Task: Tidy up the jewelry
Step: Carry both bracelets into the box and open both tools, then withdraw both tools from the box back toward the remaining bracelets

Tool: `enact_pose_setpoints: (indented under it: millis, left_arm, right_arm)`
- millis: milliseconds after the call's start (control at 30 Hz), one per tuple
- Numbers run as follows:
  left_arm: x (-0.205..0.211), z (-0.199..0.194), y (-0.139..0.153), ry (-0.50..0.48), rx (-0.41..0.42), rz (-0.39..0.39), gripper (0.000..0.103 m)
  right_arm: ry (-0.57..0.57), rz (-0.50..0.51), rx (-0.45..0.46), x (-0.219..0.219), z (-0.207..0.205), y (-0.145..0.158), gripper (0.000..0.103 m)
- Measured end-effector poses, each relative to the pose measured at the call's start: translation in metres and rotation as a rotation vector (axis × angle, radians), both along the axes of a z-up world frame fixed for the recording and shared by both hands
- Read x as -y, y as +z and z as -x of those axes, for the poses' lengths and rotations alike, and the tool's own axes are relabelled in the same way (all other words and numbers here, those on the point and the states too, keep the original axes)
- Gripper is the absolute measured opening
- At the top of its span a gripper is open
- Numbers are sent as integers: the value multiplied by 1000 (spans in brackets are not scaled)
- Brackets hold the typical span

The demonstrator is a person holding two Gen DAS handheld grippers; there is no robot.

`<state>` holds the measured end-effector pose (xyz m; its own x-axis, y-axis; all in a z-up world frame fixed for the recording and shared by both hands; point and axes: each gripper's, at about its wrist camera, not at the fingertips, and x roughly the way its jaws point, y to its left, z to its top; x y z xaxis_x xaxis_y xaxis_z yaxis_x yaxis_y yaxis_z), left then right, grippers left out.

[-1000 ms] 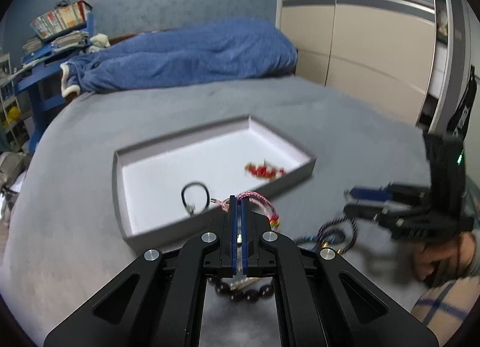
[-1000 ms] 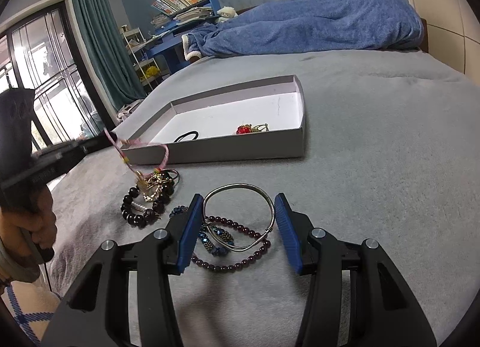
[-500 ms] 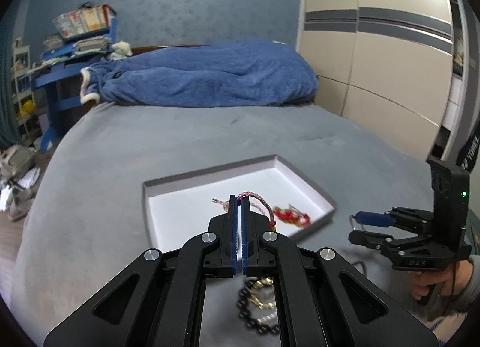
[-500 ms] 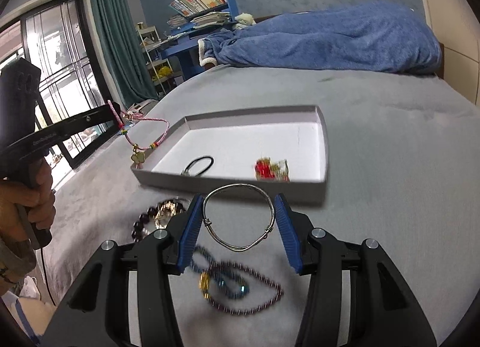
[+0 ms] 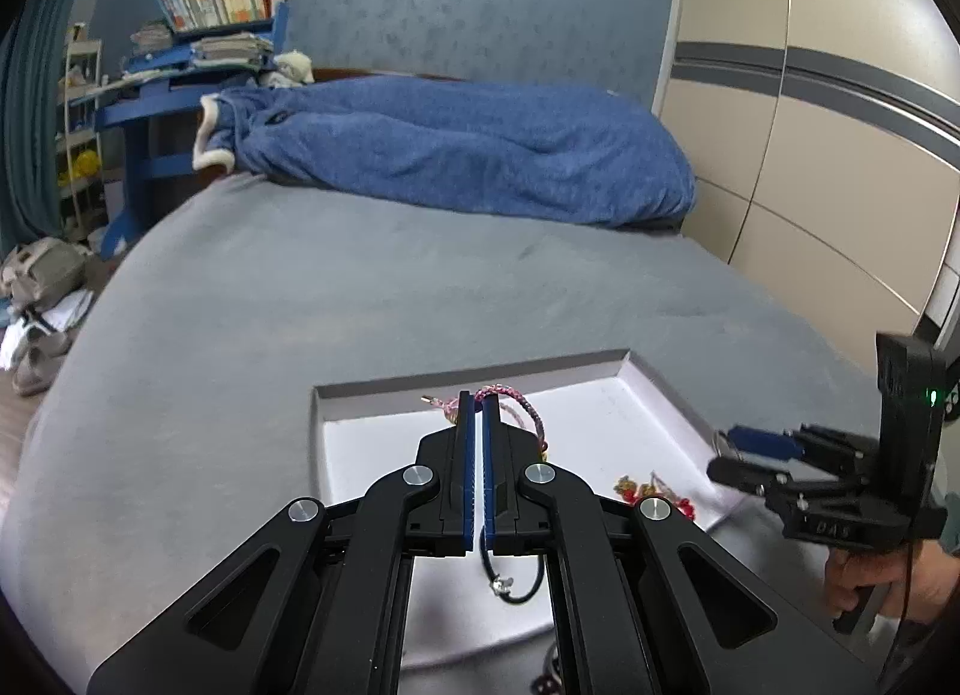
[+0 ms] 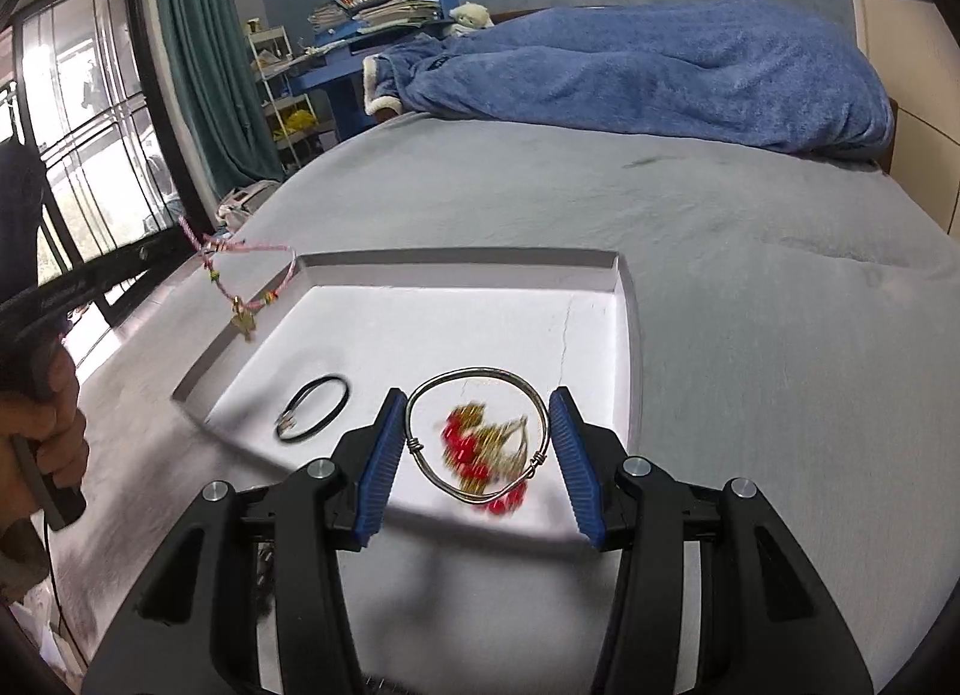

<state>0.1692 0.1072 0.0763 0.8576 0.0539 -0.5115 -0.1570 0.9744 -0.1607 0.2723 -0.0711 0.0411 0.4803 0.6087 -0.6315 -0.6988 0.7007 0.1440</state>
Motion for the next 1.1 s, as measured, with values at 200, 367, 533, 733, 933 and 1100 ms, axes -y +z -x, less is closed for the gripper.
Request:
enact_pose_setpoints:
  millis: [200,367,533,733,933,1100]
  left_arm:
    - [5,-21,-26,-10,-72,-18,3]
    - [13,-26,-44,-24,-133,-49,3]
    - [16,-20,-52,-19,-163,-58,19]
    - [17,5,-51,2,-135,-64,72]
    - [17,31,-44,15,-100,-39,80]
    - [23,59,-43,11,-73,-14,84]
  right_arm:
    - [17,60,-24,-18,-18,-19,49]
    - [6,96,-58,-18,-23,-35,49]
    - [29,87,-47,-17,-16,-32,50]
    - [32,52,-18,0,3,-22,59]
    - [34,39,12,22,32,-16,59]
    - [11,30,9,48,53,-22,61]
